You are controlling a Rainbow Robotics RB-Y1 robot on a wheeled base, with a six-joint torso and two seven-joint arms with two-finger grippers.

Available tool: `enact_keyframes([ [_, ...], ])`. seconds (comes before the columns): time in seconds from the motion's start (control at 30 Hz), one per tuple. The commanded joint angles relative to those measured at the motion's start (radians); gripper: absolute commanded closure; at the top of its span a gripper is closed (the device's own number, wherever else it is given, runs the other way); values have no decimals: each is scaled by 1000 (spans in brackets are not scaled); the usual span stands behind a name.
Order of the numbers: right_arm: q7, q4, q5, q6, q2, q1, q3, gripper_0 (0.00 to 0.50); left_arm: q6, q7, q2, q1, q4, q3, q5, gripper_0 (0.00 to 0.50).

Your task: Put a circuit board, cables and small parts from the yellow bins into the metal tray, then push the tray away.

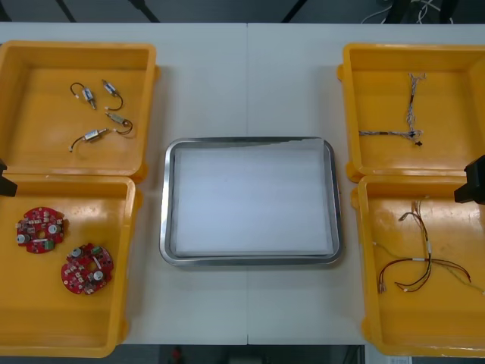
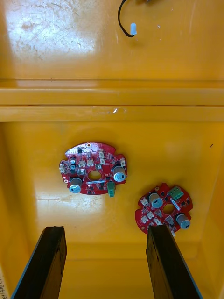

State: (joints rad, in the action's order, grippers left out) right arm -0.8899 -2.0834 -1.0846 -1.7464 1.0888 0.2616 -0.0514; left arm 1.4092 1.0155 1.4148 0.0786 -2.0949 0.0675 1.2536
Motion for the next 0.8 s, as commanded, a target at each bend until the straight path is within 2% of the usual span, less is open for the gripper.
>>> enact_keyframes([
  [0.03,29,-23,8,7,40,-8,-30,0,-3,-43,38,-14,-14,-3,1,0],
  [0.8,29,-23,8,7,40,-8,-30,0,-3,-43,38,-14,-14,-3,1,0],
])
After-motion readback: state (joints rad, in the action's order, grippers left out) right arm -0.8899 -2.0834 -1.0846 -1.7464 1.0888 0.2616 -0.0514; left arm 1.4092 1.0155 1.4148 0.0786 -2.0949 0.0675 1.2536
